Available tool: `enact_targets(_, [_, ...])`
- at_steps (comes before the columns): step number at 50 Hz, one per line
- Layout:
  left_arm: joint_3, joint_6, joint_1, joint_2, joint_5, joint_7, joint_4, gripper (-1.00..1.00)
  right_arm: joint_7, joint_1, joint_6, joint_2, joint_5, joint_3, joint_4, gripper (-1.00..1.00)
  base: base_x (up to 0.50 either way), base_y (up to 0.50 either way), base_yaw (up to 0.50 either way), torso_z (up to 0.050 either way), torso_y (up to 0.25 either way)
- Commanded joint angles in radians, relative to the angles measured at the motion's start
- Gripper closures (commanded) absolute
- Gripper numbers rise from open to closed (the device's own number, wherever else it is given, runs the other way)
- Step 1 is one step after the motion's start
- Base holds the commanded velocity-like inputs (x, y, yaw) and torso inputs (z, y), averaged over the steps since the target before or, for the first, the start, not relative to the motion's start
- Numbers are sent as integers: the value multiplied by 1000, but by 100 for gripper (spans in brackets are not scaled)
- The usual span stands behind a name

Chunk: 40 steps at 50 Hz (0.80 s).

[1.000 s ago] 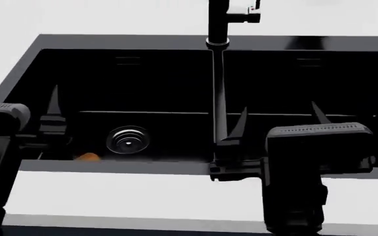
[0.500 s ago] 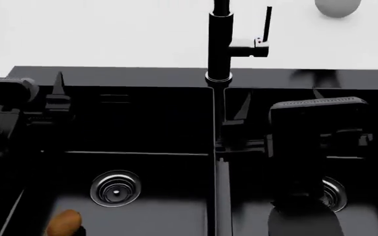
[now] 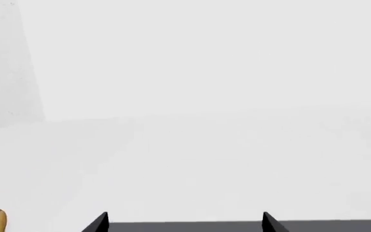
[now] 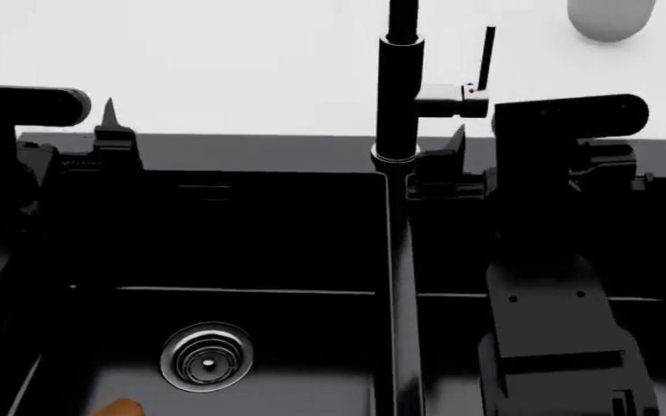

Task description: Pick the kiwi from the sink and place it on the plate located on the counter

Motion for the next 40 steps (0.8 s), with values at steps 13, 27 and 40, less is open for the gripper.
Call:
enact_targets(13, [12, -2, 4, -8, 17, -49, -13, -100, 14, 6, 5, 9, 9, -4, 15, -100, 187, 90, 0, 33, 93])
enact_targets(27, [10, -61, -2, -6, 12, -73, -16, -100, 29, -24, 67, 19, 16, 2, -81, -100, 0, 0, 0, 0, 0])
enact_targets(40, [-134, -81, 7, 71, 186, 40, 15, -100, -90, -24, 91, -65, -162, 108, -89, -100, 0, 0, 0, 0, 0])
